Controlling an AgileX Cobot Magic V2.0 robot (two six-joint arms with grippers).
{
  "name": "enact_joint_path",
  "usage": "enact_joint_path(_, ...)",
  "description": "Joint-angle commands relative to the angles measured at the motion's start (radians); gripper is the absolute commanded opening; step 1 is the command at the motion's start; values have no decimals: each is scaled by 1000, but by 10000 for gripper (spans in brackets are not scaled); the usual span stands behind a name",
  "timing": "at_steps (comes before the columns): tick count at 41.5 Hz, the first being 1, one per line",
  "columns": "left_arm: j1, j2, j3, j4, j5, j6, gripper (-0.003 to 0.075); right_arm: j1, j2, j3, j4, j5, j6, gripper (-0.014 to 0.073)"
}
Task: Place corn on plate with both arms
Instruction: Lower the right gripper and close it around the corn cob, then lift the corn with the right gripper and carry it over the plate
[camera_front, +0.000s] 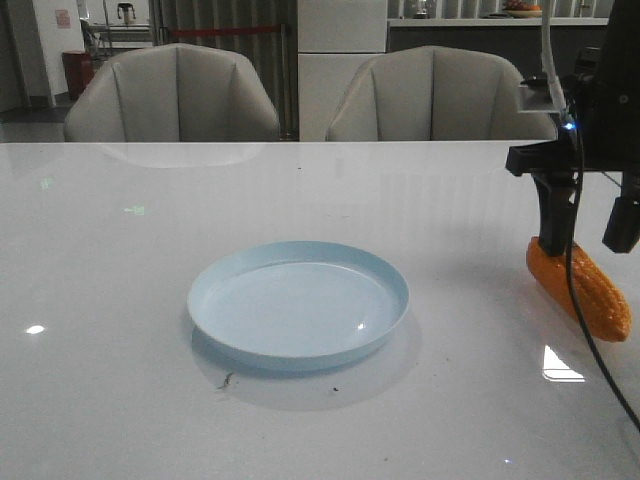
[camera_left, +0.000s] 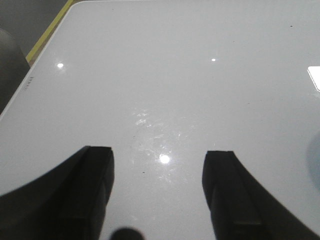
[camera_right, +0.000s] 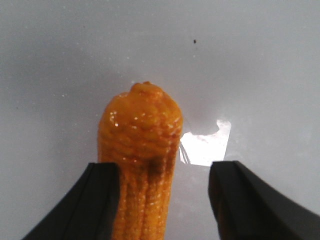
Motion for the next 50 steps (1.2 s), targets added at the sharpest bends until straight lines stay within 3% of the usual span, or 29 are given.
enact_joint_path(1,0,-4,-31,-4,-83,-10,453,-5,-36,-35,-7,-4,-5,500)
enact_joint_path(23,0,-4,-31,-2,-83,-10,453,-5,36,-35,65,-4,-5,477)
enact_joint_path(39,0,-4,-31,2,-83,-10,453,1,36,-119,66,62,-5,64)
enact_joint_path(50,0,-4,-31,2,-83,-10,453,91,36,-361,103,130,-34,50)
